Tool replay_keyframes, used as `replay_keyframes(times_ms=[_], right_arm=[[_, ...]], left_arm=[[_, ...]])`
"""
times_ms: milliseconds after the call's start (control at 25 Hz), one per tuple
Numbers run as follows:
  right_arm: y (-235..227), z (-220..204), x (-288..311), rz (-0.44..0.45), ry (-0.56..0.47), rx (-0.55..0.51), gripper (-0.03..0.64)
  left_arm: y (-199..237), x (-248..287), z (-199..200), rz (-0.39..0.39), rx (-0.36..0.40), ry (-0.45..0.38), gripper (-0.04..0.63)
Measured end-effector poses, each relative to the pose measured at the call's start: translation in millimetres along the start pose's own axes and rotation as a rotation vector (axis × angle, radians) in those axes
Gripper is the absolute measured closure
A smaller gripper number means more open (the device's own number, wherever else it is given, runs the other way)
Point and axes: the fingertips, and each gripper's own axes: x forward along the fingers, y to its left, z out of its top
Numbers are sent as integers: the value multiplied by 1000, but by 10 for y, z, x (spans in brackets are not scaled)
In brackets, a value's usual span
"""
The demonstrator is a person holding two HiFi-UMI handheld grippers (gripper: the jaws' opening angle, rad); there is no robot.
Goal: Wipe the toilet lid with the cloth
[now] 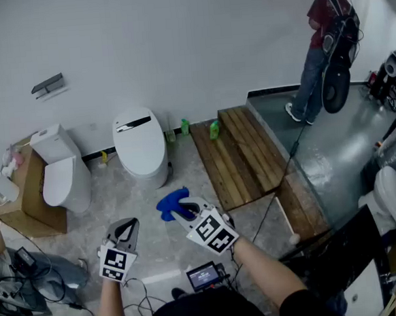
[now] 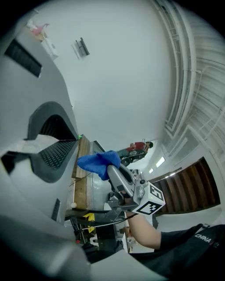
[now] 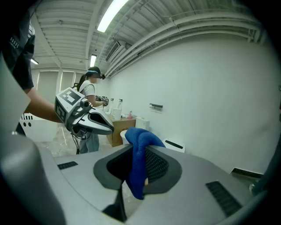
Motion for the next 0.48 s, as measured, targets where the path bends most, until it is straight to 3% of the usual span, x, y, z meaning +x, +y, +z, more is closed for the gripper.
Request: replay_keyframes(times_ms=[480], right_arm=[[-13,-36,6,8,-1,14,551]], left_arm=[[1,44,-64,4,-10,7,584]])
